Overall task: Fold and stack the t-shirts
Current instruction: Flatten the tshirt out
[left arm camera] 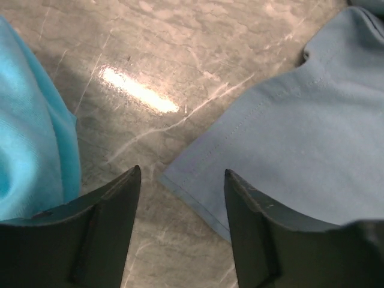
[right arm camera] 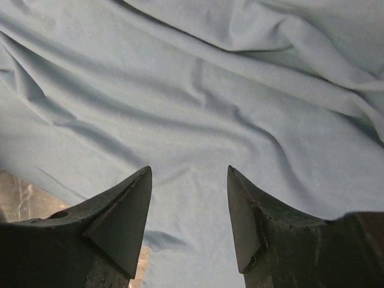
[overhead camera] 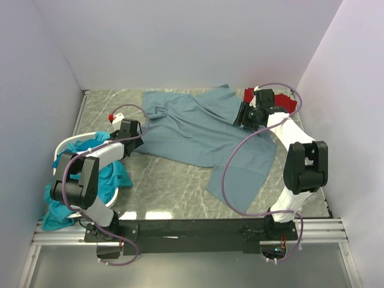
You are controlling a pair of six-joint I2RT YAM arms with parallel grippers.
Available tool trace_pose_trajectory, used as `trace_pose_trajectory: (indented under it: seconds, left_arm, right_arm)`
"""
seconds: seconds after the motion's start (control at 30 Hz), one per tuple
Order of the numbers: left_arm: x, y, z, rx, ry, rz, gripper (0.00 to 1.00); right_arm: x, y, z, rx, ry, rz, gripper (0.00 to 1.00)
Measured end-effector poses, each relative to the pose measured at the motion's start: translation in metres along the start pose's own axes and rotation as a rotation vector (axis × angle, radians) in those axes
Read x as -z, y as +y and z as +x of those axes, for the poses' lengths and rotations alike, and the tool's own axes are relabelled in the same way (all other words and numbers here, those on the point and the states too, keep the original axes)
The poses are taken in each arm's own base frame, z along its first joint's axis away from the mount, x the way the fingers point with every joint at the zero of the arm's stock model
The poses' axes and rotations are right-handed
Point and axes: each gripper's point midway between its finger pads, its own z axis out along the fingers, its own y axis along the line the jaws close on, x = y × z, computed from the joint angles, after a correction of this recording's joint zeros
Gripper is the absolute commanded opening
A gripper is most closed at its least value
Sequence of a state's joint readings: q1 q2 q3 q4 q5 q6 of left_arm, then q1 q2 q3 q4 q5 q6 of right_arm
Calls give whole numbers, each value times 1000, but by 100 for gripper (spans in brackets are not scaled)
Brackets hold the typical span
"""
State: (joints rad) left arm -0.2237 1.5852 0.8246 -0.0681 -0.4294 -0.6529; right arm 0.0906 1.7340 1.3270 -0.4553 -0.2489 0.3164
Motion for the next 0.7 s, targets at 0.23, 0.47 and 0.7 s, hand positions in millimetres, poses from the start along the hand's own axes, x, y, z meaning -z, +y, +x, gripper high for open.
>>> trace_pose_trajectory:
  seconds: [0.23, 0.47, 0.7]
  left_arm:
    - [-9, 5, 9, 26, 41, -9, 56]
    - [-12, 7, 15, 46, 64, -13, 49]
    - [-14, 8, 20, 52, 72, -17, 41]
  right_arm:
    - [0, 0, 2, -1, 2, 1, 60]
    - [0, 0, 2, -1, 2, 1, 60]
    - [0, 0, 2, -1, 2, 1, 60]
